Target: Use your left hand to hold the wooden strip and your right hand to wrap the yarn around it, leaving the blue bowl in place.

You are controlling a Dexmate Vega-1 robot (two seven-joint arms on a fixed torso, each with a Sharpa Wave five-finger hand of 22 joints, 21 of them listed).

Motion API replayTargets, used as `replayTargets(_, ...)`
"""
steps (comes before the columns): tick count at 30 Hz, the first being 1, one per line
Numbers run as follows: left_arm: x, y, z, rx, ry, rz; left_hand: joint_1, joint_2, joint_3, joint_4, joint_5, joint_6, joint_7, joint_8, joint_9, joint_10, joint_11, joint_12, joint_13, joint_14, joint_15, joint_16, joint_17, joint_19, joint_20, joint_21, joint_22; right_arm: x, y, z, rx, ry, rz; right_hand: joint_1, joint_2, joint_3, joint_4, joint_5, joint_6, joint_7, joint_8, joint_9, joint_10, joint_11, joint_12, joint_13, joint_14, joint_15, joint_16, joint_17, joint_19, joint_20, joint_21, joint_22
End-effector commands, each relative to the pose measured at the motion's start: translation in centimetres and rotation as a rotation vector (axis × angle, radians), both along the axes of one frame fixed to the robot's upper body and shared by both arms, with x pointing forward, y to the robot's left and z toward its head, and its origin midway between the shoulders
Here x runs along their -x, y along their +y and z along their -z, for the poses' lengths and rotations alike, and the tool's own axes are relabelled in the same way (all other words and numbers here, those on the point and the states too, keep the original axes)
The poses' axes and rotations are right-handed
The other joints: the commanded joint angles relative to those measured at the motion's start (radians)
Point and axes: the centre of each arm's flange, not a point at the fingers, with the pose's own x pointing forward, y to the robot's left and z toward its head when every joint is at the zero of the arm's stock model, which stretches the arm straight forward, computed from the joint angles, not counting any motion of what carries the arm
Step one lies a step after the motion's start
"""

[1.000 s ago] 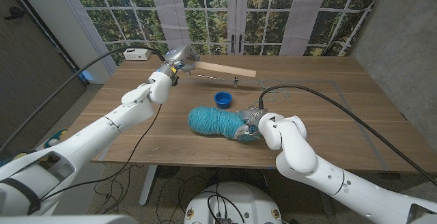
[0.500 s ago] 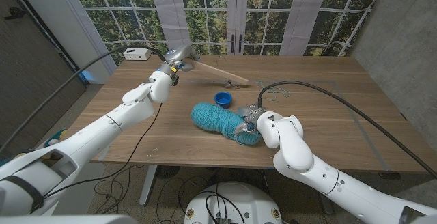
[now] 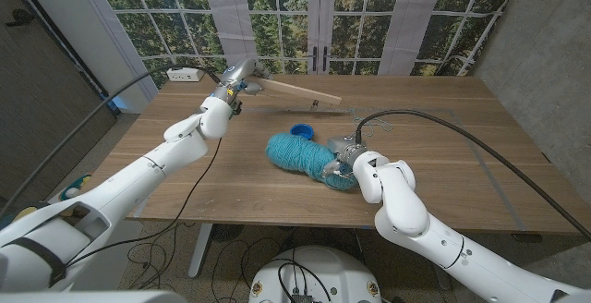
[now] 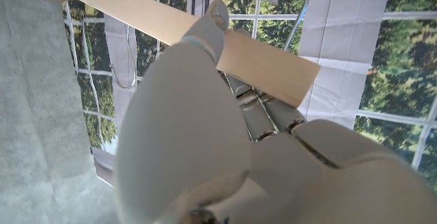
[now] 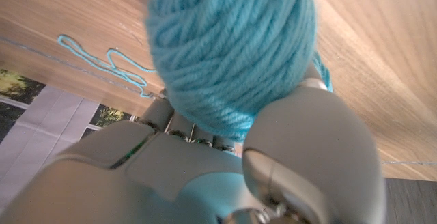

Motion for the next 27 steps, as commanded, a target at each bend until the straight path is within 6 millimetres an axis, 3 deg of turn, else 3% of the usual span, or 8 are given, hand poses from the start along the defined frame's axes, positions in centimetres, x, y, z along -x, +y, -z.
replayTargets(1, -0.9, 2.3, 0.4, 0.278, 0.082, 0.227, 0.072, 0.080, 0.017, 0.011, 0.003, 0.057, 0.064, 0.000, 0.010, -0.001, 0.003, -0.004, 0.006, 0.014, -0.006, 0.004, 0.005, 0.022, -0.125, 0.012, 0.007, 0.7, -0.9, -1.7, -0.024, -0.109, 0.024, 0.196, 0.187, 0.103, 0.108, -0.001, 0.163, -0.150, -0.006, 0.003, 0.097, -0.102, 0.010, 0.009, 0.071, -0.187, 0.001, 0.011, -0.009, -0.002, 0.005, 0.001)
replayTargets(27, 0.0, 4.3, -0.2, 0.274, 0.141, 0.224, 0.073, 0.077, 0.023, 0.010, 0.004, 0.064, 0.068, -0.008, 0.008, 0.007, 0.003, -0.019, 0.010, 0.019, -0.003, -0.001, 0.017, 0.027, -0.125, 0.035, 0.006, 3.6, -5.7, -5.9, -0.207, -0.535, 0.053, 0.211, 0.175, 0.087, 0.118, 0.010, 0.214, -0.177, -0.011, 0.020, 0.122, -0.138, 0.073, 0.065, 0.101, -0.201, 0.029, 0.087, -0.035, -0.032, 0.024, 0.005)
